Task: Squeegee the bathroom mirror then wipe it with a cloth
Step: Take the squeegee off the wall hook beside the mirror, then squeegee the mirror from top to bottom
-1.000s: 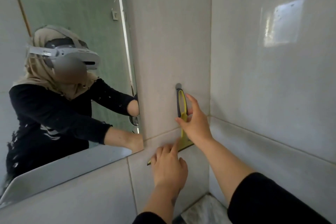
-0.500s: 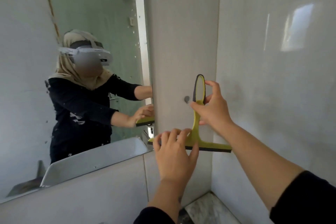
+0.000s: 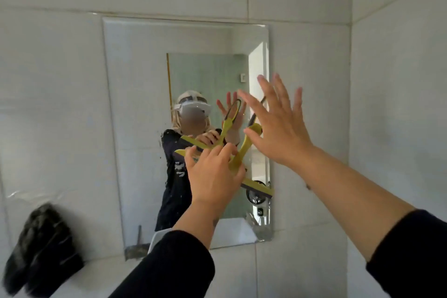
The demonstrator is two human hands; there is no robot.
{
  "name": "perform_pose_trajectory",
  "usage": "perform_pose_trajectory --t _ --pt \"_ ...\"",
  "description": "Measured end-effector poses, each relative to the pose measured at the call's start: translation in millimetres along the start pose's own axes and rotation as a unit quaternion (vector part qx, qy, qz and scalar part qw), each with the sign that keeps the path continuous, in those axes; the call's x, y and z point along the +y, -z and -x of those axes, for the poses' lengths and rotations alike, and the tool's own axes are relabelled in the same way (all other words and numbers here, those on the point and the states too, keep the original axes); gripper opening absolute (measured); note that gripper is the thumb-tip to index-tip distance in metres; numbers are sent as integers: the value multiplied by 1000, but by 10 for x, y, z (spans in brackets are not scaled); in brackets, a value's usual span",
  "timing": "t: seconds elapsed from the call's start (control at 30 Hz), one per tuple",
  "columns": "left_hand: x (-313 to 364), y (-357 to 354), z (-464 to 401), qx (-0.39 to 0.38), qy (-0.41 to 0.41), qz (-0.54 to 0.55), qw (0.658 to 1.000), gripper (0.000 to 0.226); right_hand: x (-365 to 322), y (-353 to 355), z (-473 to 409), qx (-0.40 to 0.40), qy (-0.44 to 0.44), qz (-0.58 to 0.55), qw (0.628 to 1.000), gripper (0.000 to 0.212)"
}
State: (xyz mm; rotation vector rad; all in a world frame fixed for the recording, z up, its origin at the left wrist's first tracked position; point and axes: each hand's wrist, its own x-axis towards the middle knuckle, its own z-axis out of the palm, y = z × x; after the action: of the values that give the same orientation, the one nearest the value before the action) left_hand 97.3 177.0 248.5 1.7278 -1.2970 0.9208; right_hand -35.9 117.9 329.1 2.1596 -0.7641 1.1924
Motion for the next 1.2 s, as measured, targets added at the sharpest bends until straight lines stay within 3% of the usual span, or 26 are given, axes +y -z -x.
perform_pose_trajectory --t 0.1,0.23,0.37,0.5,0.67,0.87,1.2 --pt "-352 338 -233 -5 -13 -30 999 21 -148 40 -290 16 215 92 972 45" --pt "-783 720 -517 9 -43 -84 996 25 -424 -6 -752 30 267 67 961 29" --pt "-1206 988 -795 60 -79 -114 989 26 -695 -75 -1262 59 300 69 949 43" --pt "-1578 1156 -1004 149 -66 -117 980 44 -916 -56 -1804 134 263 77 952 39" --pt "-1939 1040 -947 203 24 -55 977 47 -1147 7 -2254 138 149 64 977 44" --pt "-2064 699 -819 112 42 -42 992 43 -1282 -74 -2492 108 78 31 991 51" --pt "-1768 350 -852 3 96 -39 995 88 -1045 -165 -2344 74 49 12 996 49"
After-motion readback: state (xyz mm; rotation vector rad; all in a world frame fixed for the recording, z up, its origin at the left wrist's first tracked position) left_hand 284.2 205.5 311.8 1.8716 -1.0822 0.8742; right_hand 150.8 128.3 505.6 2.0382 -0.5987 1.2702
